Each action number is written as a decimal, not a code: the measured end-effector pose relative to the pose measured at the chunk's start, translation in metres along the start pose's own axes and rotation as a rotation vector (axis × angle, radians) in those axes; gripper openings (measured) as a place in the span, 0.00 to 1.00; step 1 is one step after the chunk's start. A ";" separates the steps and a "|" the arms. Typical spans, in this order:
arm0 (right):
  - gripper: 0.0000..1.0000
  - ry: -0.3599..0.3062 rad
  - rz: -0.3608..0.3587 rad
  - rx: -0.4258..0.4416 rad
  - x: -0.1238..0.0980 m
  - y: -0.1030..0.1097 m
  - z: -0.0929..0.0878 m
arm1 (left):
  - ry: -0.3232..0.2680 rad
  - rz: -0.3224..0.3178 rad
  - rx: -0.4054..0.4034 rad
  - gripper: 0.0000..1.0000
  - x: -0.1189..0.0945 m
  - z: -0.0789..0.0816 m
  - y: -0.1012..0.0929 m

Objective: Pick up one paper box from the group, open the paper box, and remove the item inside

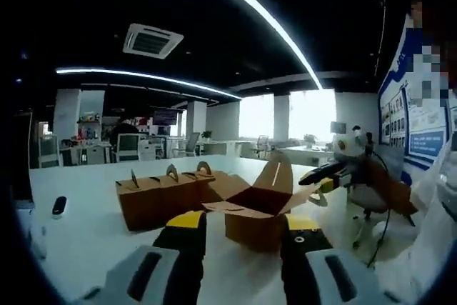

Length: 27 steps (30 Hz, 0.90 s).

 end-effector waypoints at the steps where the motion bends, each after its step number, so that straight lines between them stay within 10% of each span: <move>1: 0.27 -0.007 0.001 -0.003 -0.002 -0.001 0.004 | -0.009 -0.001 -0.008 0.40 0.000 0.003 0.001; 13: 0.27 0.004 -0.007 -0.038 -0.013 -0.012 0.036 | 0.078 0.062 -0.042 0.45 -0.001 0.000 0.003; 27: 0.28 0.211 0.090 -0.292 0.014 -0.011 0.087 | 0.084 0.070 -0.071 0.45 -0.009 -0.015 0.022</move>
Point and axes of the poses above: the point that each gripper's makers call its tool centre point, and the gripper's own axes: x roughly forward along the fingers, y roughly to its left, z roughly out of its top, the point moved 2 cm from there along -x, roughly backward along the fingers, and after that the axes turned 2 degrees about -x, right-handed, at the moved point
